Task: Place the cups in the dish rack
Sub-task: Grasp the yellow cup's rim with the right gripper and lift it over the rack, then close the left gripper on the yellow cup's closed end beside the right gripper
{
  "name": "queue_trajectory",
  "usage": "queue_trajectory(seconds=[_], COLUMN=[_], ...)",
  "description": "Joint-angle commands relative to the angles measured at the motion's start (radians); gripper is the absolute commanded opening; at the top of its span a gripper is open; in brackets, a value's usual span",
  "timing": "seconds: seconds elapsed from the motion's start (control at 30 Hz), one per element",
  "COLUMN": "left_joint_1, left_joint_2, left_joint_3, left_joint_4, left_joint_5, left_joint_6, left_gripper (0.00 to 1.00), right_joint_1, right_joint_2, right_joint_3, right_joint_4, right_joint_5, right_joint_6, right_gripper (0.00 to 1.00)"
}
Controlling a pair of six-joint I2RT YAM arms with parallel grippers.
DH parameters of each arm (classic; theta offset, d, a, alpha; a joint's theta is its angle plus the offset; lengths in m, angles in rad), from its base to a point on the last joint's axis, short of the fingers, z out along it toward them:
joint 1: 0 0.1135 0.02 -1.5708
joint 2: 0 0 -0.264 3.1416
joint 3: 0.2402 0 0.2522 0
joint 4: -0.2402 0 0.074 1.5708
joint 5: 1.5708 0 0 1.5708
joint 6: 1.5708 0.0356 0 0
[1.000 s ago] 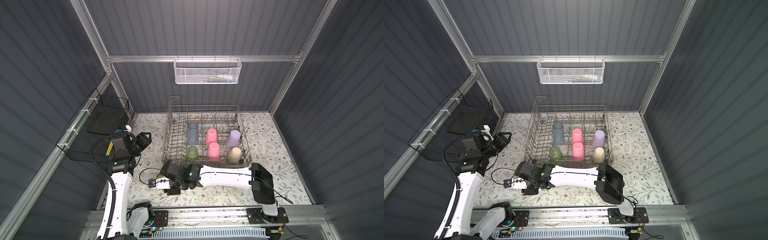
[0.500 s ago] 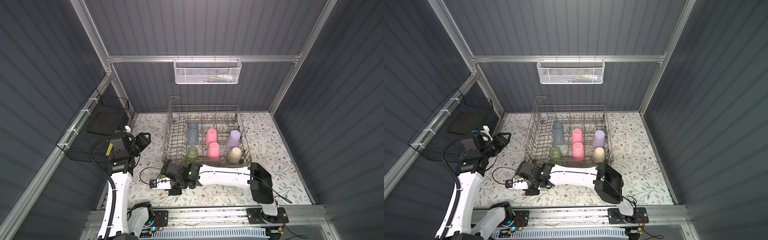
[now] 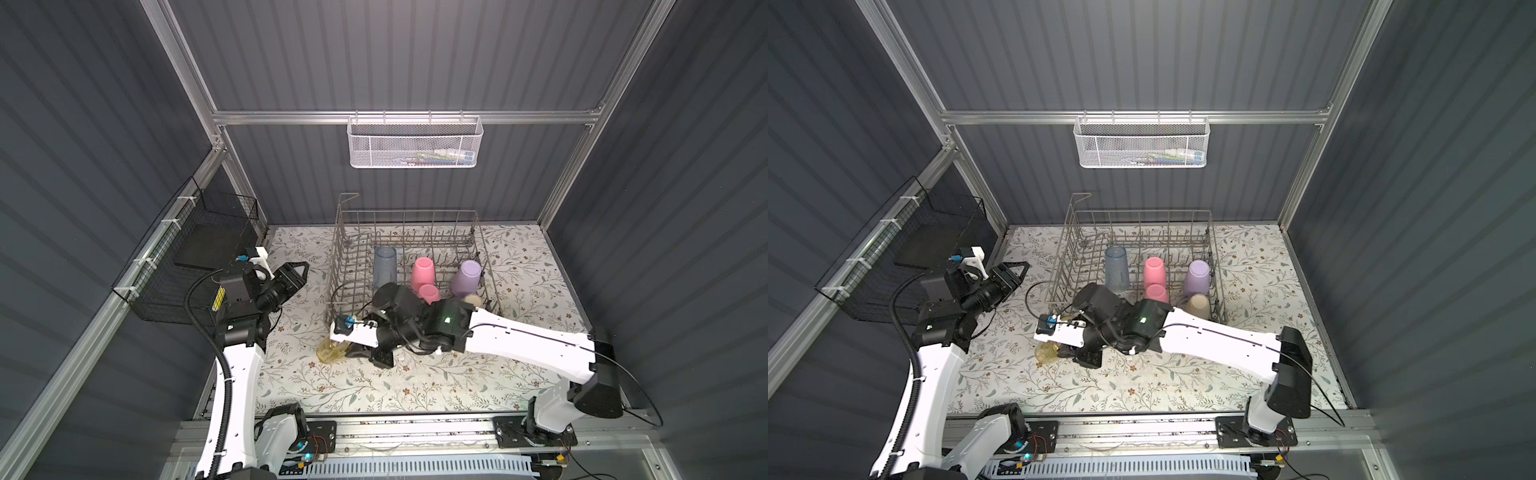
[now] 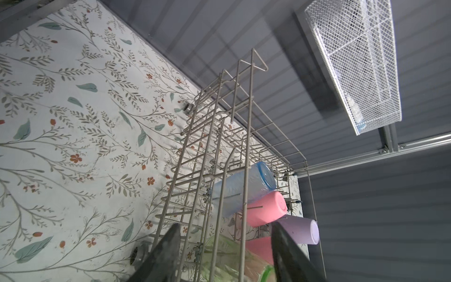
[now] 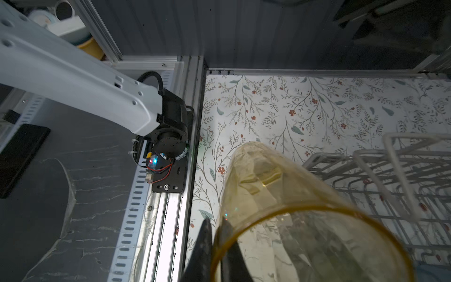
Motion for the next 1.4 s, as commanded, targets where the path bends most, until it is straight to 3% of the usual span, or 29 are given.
queue_trajectory(seconds=[0.0,0.4,0.67,0.83,1.0,1.37], left_joint_1=[0.006,0.006,-0.008,-0.094,-0.212,-0.225], left_joint_2=[-0.019,-0.059,-0.049,-0.024,0.007,0.013], left_joint_3=[0.005,-0.007,-0.045,-0.049,-0.041,-0.069], left_joint_4=[0.062,0.249,0.439,0.473,0.477,0.625], left_joint_5=[0.096,0.326,0.489,0.545,0.553,0.616], left_joint_6=[0.028,0.021,-0.076,-0.060,-0.015,-0.107], left_gripper=[0.64,0.75,0.78,0.81,0.84,0.85], right_joint_1=[-0.065,-0.321,-0.432,-0.485,-0.504,-0.537], right_joint_2=[-0.075,-0.253,-0.202,-0.103,-0.040,-0.022], right_joint_3=[-0.085,-0.393,-0.516,-0.522,-0.513,-0.531], right_joint_4=[0.158,0.829,1.373,1.666,1.782,1.811], right_joint_5=[-0.189,-0.520,-0.601,-0.617,-0.620,-0.626], right_joint_6=[0.140,0.661,1.081,1.323,1.422,1.465], right_gripper=[0.00,0.00,0.00,0.00,0.00,0.00])
